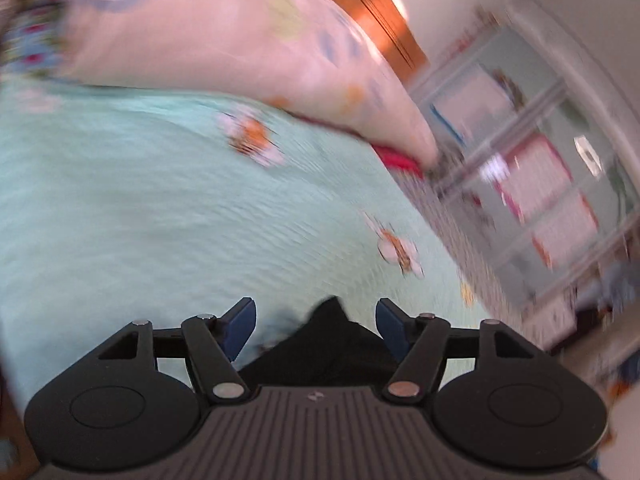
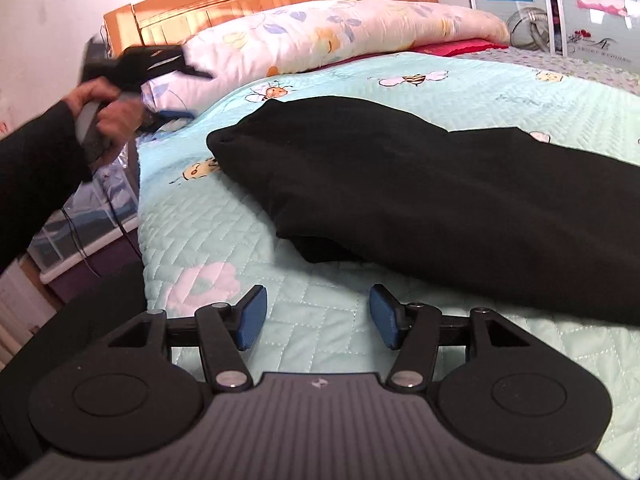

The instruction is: Fold clothes

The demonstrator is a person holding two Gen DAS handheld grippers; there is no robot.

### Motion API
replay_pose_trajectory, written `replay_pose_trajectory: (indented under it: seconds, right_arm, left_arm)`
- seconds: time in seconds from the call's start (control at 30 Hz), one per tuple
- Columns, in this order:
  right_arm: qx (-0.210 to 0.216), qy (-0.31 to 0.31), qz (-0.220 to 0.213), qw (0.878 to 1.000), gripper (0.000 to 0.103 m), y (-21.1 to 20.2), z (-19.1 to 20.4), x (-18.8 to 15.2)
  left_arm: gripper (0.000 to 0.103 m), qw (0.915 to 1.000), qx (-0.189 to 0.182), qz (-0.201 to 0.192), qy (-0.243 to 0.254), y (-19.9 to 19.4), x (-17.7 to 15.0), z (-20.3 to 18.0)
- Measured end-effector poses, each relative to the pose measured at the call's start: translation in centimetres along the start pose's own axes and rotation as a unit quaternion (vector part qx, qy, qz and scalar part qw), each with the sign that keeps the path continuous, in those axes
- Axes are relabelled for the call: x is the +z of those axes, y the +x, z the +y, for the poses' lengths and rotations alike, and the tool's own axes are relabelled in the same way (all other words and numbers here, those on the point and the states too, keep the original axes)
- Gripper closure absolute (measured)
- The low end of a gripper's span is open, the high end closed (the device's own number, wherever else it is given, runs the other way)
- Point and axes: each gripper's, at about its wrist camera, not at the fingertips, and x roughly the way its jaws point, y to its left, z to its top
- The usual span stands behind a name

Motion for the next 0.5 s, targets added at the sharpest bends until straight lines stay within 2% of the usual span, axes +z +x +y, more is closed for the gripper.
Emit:
replay_pose_trajectory:
  seconds: [0.07,0.1,0.17,0.2,0.3,0.33,0.37,0.4,0.5]
  right_arm:
    - [-0.003,-0.017,0.001,1.000,0.037,0.1,0.6,-0.2]
    - [-0.006,-0.024,0.001,1.000,0.036,0.2,0.7,-0.3]
    - [-0.005,-0.027,0.002,1.000,0.034,0.1,0.6,-0.3]
    - [-0.003,-0.024,0.002,1.000,0.034,0.1,0.5,-0.3]
    - [0.005,-0.015,-0.001,1.000,0.034,-0.1,0.1,-0.3]
    - [0.006,-0.013,-0.002,1.000,0.033,0.0,0.1,-0.3]
    - [0.008,-0.011,-0.003,1.000,0.033,0.0,0.0,-0.3]
    - [0.009,-0.009,-0.003,1.000,0.032,0.0,-0.1,-0.3]
    - [0.012,-0.008,-0.004,1.000,0.031,0.1,-0.2,-0.3]
  left_arm:
    - [0.035,0.9986,0.009,0.049,0.017,3.8,0.1,-1.1]
    - [0.043,0.9968,0.028,0.071,0.024,5.5,-0.2,-1.2]
    - [0.070,0.9919,0.066,0.100,0.042,7.8,-1.1,-1.4]
    - [0.079,0.9927,0.068,0.087,0.048,7.2,-1.6,-1.3]
    - [0.089,0.9971,0.039,0.036,0.055,2.9,-2.5,-0.4]
    - [0.091,0.9977,0.039,0.026,0.048,2.0,-2.4,0.2]
    - [0.100,0.9982,0.040,0.017,0.041,1.2,-2.3,0.8]
    - [0.103,0.9986,0.042,0.008,0.033,0.5,-2.2,1.4]
    - [0.102,0.9977,0.041,0.043,0.034,1.3,-2.5,2.4]
